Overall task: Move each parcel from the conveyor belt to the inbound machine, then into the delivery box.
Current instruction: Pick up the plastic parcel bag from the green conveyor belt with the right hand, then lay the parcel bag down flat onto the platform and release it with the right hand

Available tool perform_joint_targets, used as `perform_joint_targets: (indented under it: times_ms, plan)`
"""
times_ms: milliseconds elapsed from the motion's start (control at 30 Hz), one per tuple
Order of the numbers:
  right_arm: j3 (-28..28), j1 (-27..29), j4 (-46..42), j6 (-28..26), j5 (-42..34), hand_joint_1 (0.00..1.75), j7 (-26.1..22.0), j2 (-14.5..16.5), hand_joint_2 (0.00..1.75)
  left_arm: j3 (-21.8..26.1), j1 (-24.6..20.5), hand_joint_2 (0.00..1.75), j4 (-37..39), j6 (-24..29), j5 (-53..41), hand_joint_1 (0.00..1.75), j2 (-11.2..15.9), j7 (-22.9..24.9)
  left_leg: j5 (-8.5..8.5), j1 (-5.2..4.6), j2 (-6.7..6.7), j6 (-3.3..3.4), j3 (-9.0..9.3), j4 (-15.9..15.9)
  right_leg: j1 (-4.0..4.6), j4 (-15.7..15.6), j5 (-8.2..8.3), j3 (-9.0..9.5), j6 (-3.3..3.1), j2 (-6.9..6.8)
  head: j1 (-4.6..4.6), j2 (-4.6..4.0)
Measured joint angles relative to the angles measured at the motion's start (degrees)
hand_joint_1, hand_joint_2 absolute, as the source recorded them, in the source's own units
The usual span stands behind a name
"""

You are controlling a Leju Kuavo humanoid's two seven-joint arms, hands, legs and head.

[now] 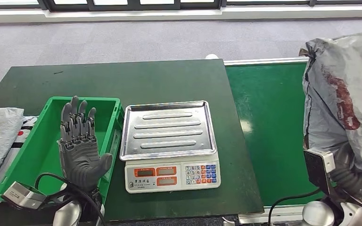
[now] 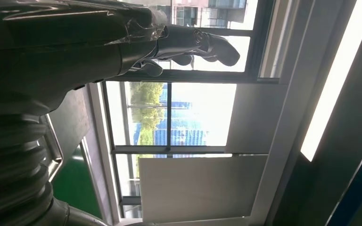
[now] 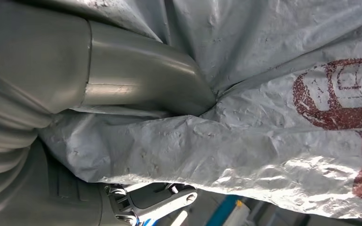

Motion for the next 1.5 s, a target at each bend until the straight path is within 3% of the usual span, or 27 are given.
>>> perform_joint_targets:
  times_ms: [333, 467, 533, 633, 800, 1033, 1200, 1500]
  plan:
    - [0.9, 0.27, -1.81, 0.06, 2.23, 1.75, 1.85, 0.1, 1.75, 0.84, -0.14, 1.75, 1.92, -2.74, -0.02, 0.0, -0.12, -0.01, 0.0, 0.0, 0.06, -0.01, -0.04, -0.03, 0.01, 0.01, 0.01, 0.08, 0.0, 0.02, 0.01, 0.0]
    - [11.15, -0.69, 2.5, 0.22, 13.64, 1.75, 8.74, 0.17, 1.75, 0.85, -0.21, 1.75, 2.41, -1.63, -0.02, 0.0, -0.12, -0.01, 0.02, 0.02, 0.37, -0.08, 0.01, -0.11, 0.07, 0.02, 0.08, 0.0, -0.11, 0.3, 0.0, 0.0]
    - [17.91, -1.95, 6.88, 0.23, 16.14, 1.75, 9.68, 0.16, 1.75, 0.85, -0.21, 1.75, 2.4, -1.09, -0.03, 0.0, -0.12, -0.02, 0.08, 0.06, 0.43, -0.15, 0.04, -0.12, 0.09, 0.02, 0.11, -0.05, -0.16, 0.35, 0.0, 0.0]
    - [25.83, -3.65, 13.13, 0.22, 16.41, 1.75, 9.46, 0.14, 1.75, 0.85, -0.2, 1.75, 2.38, -0.9, -0.04, 0.0, -0.12, -0.02, 0.17, 0.1, 0.23, -0.22, 0.04, -0.15, 0.12, 0.03, 0.09, -0.07, -0.19, 0.15, 0.0, 0.0]
    - [32.91, -5.73, 21.36, 0.21, 12.59, 1.75, 8.11, 0.16, 1.75, 0.85, -0.21, 1.75, 2.44, -1.17, 0.1, 0.0, -0.12, -0.02, 0.21, 0.09, 0.13, -0.29, 0.0, -0.19, 0.12, 0.06, 0.08, -0.01, -0.22, 0.07, 0.0, 0.0]
    - [44.27, -8.48, 29.73, 0.2, 11.11, 1.75, 13.42, 0.21, 1.75, 0.85, -0.35, 1.75, 3.27, -1.9, -0.62, 0.0, -0.12, 0.0, 0.21, 0.09, 0.15, -0.3, -0.01, -0.19, 0.11, 0.06, 0.04, -0.1, -0.28, 0.09, 0.0, 0.0]
    - [48.69, -9.5, 32.04, 0.14, 10.49, 1.75, 14.81, 0.25, 1.75, 0.8, -0.48, 1.75, 4.09, -1.27, -1.04, 0.0, -0.12, 0.0, 0.2, 0.09, 0.15, -0.3, -0.01, -0.19, 0.11, 0.06, 0.02, -0.15, -0.3, 0.09, 0.0, 0.0]
    - [50.47, -10.06, 33.97, 0.12, 10.11, 1.75, 14.95, 0.28, 1.75, 0.68, -0.64, 1.75, 5.06, -0.5, -1.08, 0.0, -0.12, -0.02, 0.2, 0.09, 0.15, -0.3, -0.01, -0.19, 0.11, 0.06, 0.03, -0.14, -0.3, 0.09, 0.0, 0.0]
